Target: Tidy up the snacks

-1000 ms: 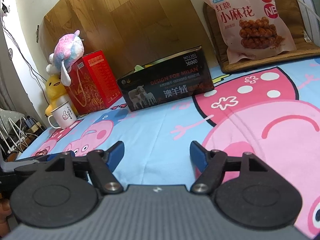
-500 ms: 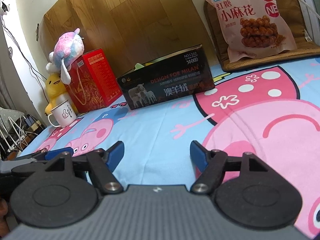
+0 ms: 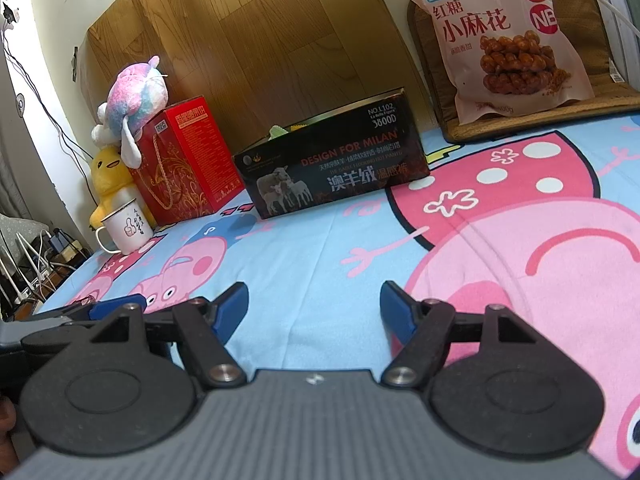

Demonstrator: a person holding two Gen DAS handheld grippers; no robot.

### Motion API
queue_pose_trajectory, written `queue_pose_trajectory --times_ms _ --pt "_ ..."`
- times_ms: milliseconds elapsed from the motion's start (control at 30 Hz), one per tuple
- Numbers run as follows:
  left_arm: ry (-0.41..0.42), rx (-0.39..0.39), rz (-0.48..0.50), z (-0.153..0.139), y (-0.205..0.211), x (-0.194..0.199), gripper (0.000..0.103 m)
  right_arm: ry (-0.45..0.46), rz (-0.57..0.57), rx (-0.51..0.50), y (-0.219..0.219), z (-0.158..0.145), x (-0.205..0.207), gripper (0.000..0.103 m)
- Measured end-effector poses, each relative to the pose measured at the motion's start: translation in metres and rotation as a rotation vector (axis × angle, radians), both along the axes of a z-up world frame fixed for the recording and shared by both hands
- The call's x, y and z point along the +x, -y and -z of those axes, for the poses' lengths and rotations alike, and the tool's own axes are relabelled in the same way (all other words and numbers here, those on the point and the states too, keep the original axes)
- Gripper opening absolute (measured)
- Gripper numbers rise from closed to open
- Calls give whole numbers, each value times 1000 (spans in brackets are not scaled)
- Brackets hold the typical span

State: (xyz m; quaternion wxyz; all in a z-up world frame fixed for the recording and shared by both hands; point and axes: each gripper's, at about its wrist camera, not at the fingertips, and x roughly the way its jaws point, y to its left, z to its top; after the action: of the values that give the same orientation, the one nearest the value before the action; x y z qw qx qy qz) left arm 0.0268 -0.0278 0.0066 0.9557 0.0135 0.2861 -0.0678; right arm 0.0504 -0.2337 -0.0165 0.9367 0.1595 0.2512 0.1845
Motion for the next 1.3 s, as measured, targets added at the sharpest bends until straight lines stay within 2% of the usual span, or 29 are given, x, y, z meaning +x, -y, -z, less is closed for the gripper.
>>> queue_pose_trajectory --times_ms 1300 --pt "-46 -53 1 2 -7 6 103 0 0 0 0 0 0 75"
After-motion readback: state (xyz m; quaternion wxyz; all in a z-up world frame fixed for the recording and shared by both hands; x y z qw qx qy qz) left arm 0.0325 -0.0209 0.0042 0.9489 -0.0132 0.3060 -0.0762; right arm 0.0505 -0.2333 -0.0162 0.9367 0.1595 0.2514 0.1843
